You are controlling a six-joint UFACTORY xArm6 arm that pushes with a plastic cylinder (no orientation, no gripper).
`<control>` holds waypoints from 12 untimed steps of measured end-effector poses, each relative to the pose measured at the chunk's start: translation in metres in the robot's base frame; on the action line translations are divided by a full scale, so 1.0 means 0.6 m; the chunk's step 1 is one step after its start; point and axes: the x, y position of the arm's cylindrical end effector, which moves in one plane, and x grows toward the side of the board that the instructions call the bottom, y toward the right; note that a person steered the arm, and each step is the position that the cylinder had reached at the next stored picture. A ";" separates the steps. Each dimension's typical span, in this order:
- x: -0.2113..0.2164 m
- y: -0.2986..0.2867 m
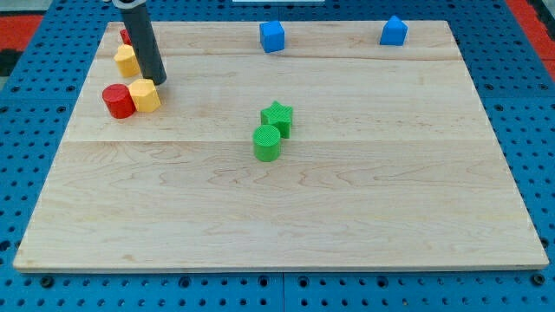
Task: Move your arm close to red circle
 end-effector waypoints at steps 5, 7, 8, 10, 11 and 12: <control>0.001 -0.009; 0.001 -0.061; 0.001 -0.098; 0.001 -0.112; 0.001 -0.112; 0.001 -0.116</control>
